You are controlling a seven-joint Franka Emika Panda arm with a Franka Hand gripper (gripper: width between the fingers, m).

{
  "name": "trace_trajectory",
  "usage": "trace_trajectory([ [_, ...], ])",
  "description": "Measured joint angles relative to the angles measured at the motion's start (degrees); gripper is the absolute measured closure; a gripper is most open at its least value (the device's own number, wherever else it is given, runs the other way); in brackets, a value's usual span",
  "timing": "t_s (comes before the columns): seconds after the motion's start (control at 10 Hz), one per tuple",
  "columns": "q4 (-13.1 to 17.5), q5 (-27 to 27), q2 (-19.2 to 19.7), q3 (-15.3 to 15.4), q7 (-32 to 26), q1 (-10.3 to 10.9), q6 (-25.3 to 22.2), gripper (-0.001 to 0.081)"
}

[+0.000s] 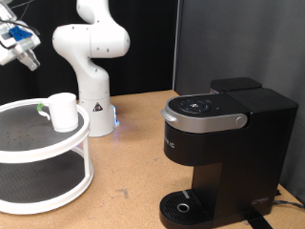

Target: Make a cup of coffee with the keurig machine

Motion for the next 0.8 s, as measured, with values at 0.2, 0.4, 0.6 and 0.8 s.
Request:
trace_trajectory([
  [0.2,-1.5,0.0,1.31,-0.92,-2.68,0.31,2.53,0.0693],
  [0.4,-2.43,0.11,1.64,-1.51,-4.12,0.39,4.38,0.0497],
  [0.6,-3.06,0.37,2.2,-2.04,-4.56,0.7,6.12,0.0316],
  [0.8,-3.76,1.13,3.23,-2.25,-4.61,1.65,9.56,0.0114],
])
